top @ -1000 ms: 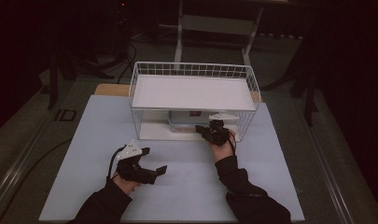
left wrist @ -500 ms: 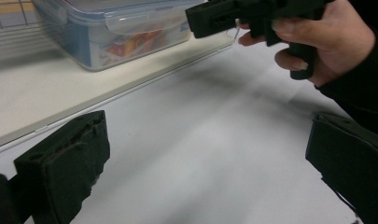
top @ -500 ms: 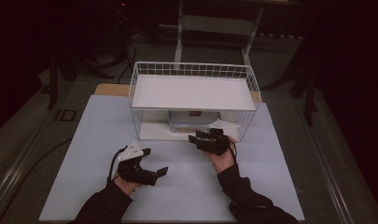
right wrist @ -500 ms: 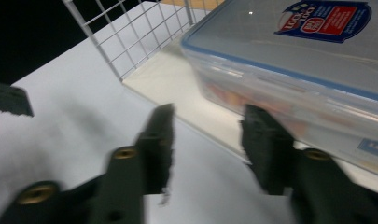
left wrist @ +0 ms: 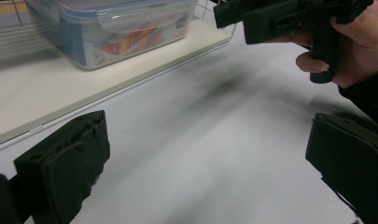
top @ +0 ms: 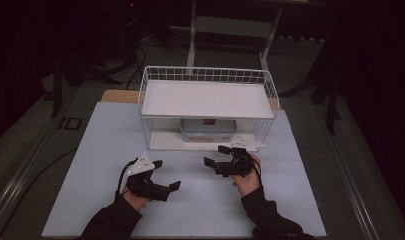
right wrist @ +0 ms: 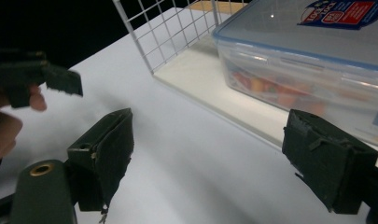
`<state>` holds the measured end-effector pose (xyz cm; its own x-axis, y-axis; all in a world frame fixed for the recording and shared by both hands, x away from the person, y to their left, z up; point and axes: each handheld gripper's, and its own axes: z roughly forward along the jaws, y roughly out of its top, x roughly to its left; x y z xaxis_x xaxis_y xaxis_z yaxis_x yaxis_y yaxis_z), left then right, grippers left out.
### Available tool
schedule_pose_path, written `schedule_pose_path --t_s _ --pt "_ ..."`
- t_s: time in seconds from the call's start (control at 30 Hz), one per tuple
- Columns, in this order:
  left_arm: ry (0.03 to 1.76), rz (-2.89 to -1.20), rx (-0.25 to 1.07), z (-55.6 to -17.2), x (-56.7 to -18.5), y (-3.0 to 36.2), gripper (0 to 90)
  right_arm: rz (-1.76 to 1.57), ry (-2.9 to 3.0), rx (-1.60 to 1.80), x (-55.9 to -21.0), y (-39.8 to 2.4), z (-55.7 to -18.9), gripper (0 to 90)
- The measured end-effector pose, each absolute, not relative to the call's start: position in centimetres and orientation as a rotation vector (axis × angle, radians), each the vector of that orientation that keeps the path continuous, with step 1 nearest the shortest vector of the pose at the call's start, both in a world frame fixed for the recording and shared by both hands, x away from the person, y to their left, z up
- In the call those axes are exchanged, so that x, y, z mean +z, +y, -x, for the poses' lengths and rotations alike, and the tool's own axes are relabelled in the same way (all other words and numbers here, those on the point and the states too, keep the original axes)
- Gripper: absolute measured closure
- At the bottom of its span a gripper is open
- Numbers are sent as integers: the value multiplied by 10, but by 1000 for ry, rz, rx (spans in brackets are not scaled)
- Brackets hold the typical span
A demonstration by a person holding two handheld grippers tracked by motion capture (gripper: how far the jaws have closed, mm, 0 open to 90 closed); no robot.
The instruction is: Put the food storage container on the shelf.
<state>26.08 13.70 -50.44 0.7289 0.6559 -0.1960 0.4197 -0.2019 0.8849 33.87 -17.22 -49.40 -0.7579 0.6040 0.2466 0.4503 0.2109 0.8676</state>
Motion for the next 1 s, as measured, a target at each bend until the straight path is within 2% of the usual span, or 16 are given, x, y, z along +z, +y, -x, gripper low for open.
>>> schedule_pose_path --t_s 0.17,0.5,1.0 --pt "820 -1827 304 -257 -504 138 0 -958 2346 1577 -493 -180 -327 158" --pt "816 -1827 290 -256 -505 139 0 -855 2370 1502 -495 -193 -303 143" --pt "782 -1799 268 -247 -503 149 0 -901 2312 1481 -492 -235 -278 144"
